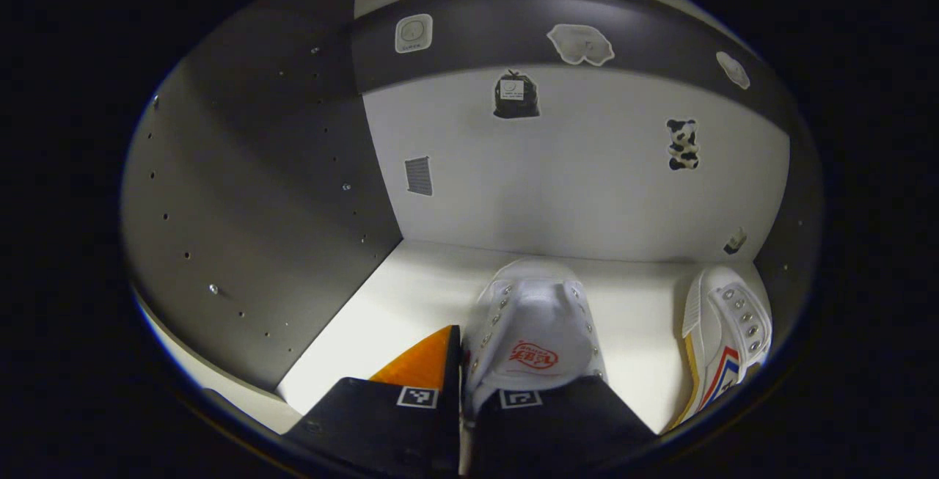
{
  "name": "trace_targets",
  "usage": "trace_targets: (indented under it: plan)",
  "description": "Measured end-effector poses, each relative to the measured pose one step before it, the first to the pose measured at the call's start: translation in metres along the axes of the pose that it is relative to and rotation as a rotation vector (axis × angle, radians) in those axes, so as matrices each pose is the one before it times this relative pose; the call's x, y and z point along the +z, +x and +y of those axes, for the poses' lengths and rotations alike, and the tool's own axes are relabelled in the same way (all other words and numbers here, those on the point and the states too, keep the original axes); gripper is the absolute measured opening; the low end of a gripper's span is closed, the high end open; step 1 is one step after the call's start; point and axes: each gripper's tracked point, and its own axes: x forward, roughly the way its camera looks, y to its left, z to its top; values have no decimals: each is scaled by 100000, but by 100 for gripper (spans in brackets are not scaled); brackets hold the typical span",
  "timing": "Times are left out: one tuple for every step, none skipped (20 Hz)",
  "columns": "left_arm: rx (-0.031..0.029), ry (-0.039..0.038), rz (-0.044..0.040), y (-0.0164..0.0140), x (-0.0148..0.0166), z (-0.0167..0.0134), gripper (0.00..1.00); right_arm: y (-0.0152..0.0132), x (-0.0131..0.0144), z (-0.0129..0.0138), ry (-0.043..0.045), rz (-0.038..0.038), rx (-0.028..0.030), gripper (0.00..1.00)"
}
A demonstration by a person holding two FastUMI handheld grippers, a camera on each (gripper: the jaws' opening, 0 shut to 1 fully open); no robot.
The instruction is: Grab one shoe with the right hand and put it into the shoe cabinet, grab the other shoe with the left hand and put it into the shoe cabinet; then close the right door with the right hand and the left door with the left hand.
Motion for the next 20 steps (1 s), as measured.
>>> trace_targets:
  plan:
    - [-347, 989, -369, -324, 7, 62, 22, 88, -120, -55, 980, 369, -245, 98]
    - [-678, 1473, -459, -285, 95, -13, 27, 69, -43, -90, 572, 83, -288, 98]
    - [-1047, 2092, -233, -389, 27, -56, 24, -20, -40, -174, 484, -104, -244, 98]
    - [-673, 2066, -1890, -594, 300, 48, 25, 38, 133, -143, 519, -130, -180, 98]
    - [-1640, 1611, -2197, -500, 337, -84, 27, -40, 29, -168, 766, -12, -273, 98]
    - [-1378, 895, -1648, -644, 250, -122, 30, -78, 126, -175, 1137, -143, -122, 99]
    - [-1267, 358, -1313, -738, 142, -38, 40, -7, 100, -78, 1175, -217, -49, 99]
    - [-1295, -139, -1076, -915, 37, -114, 43, -76, 89, -132, 769, -252, -352, 98]
    - [-1250, -722, -1431, -833, 7, -49, 50, -88, 82, -199, -15, -519, -392, 97]
    - [-1278, -559, -2025, -1003, 72, -112, 55, -159, 236, -65, -610, -1077, -126, 96]
    - [-672, -248, -2760, -1081, 219, -19, 66, -234, 495, -17, -764, -2218, -107, 97]
    - [-1789, 486, -2269, -1197, 151, -144, 71, -202, 630, -86, -1179, -2373, -335, 97]
    - [-750, 616, -2948, -1331, 352, -26, 80, -33, 251, -172, -1201, -1038, -879, 98]
    - [-343, 689, -3251, -1286, 464, 146, 82, -177, 133, -56, -546, -110, -470, 97]
    - [-194, 306, -3305, -1429, 542, 141, 86, -75, 156, 147, 793, 399, 14, 98]
    - [-1149, -212, -3597, -1432, 620, -126, 87, -116, 161, 191, 1633, 331, 278, 98]
    - [-1746, -455, -3839, -1558, 754, -219, 88, -25, 168, 170, 1578, -297, -66, 97]
    - [-2214, -402, -4236, -1620, 914, -307, 89, 10, 129, -62, 701, -177, -784, 97]
    - [-1913, -613, -3589, -1674, 847, -237, 89, 70, 30, -287, -456, 39, -1182, 98]
    - [-1842, -1099, -2754, -1615, 656, -285, 89, -7, 174, -292, -877, -30, -833, 97]
